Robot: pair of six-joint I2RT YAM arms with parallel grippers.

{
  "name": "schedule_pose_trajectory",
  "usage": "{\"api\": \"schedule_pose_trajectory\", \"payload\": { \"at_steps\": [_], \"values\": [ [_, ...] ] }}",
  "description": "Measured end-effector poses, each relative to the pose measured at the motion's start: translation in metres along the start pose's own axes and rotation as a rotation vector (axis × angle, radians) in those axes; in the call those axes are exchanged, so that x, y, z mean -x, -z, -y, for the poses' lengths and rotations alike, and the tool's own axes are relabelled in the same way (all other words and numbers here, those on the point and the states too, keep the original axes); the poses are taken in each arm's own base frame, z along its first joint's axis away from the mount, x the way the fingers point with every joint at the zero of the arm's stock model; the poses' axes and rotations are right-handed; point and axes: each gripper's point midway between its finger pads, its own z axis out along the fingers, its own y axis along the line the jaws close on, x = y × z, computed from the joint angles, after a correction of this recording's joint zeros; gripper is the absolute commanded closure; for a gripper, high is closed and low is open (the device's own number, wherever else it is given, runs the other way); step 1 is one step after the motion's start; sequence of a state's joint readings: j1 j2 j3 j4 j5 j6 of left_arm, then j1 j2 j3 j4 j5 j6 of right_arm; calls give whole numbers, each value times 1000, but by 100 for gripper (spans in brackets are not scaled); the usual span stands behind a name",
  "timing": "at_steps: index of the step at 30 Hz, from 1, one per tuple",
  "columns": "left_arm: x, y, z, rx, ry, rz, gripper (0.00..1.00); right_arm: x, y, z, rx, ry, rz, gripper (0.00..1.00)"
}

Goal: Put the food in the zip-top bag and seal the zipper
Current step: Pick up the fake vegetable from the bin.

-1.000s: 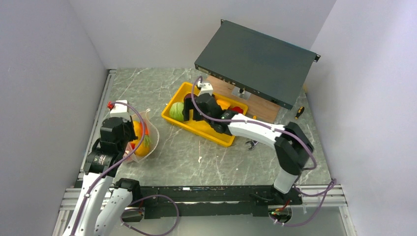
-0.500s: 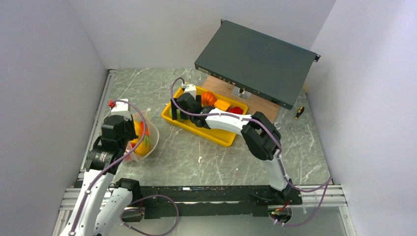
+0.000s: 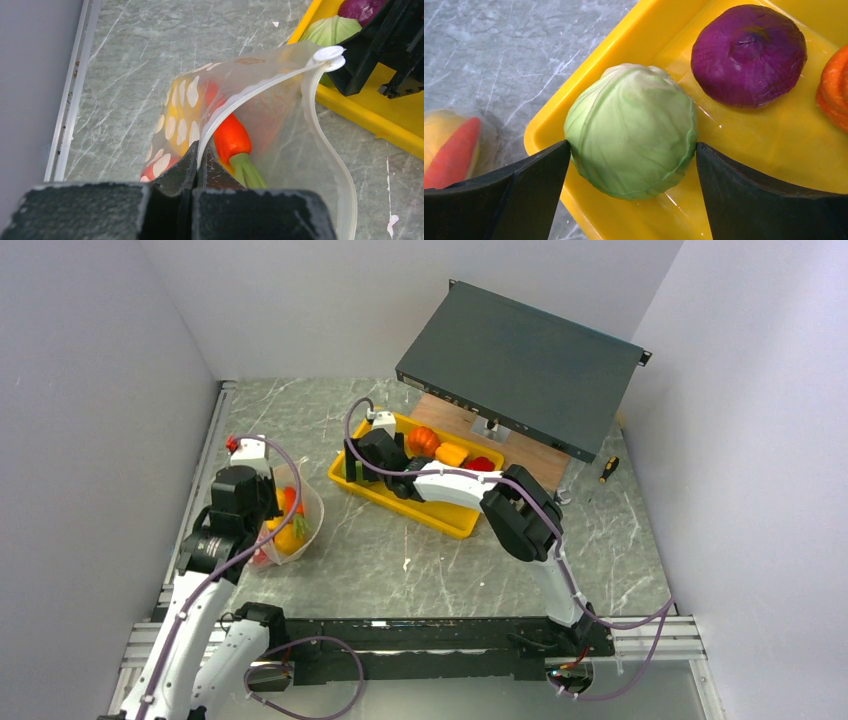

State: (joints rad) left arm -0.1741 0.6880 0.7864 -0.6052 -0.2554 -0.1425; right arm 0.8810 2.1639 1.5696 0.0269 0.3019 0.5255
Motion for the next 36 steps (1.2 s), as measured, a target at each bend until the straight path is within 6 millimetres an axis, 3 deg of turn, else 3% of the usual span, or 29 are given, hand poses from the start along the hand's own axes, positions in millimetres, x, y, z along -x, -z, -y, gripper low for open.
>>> {"api": "schedule_pose_trajectory", "payload": {
  "at_steps": [7,15,23,25,30,36],
  "values": [
    [0,10,-2,-8,12,47,100,-2,-4,0,49,-22,11,2],
    [-2,5,-1,-6,9,33,100,-3,-6,3,64,-55,26,28],
    [-1,6,-1,-6,9,35,100,-9,11,20,40,-20,55,88],
    [-1,5,-1,-6,9,35,100,-7,16,26,21,1,58,96],
    [-1,6,-1,-8,9,36,100,1,26,33,-1,35,68,100],
    [-1,6,0,-11,8,37,100,29,69,29,25,43,107,100]
  ]
}}
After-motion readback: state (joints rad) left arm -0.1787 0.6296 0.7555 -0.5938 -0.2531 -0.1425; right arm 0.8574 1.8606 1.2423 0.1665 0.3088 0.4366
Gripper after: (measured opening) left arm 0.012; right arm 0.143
